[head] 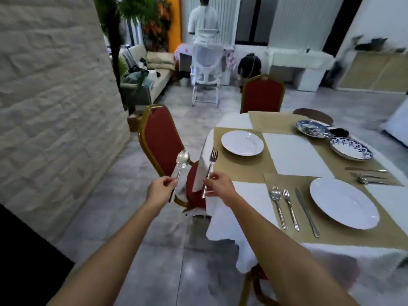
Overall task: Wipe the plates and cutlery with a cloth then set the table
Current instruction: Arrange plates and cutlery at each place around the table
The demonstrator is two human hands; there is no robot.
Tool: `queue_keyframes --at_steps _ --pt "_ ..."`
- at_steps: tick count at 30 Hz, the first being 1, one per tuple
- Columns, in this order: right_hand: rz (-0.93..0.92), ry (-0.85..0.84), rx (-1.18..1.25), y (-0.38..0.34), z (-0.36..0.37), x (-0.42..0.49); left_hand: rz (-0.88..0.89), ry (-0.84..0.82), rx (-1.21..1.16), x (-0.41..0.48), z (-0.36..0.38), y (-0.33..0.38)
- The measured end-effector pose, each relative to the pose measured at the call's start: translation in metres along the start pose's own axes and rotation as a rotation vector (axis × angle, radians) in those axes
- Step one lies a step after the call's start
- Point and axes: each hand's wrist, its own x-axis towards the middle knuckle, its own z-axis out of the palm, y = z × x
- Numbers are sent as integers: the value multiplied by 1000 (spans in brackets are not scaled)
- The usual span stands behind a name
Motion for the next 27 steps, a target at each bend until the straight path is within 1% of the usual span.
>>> queue_keyframes --at_steps 6,10,13,17,21,24,27 --pt "32 143 39 -10 18 68 83 -156 -8 99 4 15" --pt "8 242 112 -33 31 134 166 -243 22 179 1 35" --pt "11 285 113 -52 49 178 203 -297 23 230 -8 47" --pt "16 367 69 -77 72 232 183 -363 -72 303 -18 62" --pt "5 459 63 -95 82 281 148 -484 -152 370 -20 76" --pt "3 513 81 -103 93 317 191 -569 -127 425 -17 79" --pt "39 621 135 -111 112 344 219 -684 -90 476 -15 86"
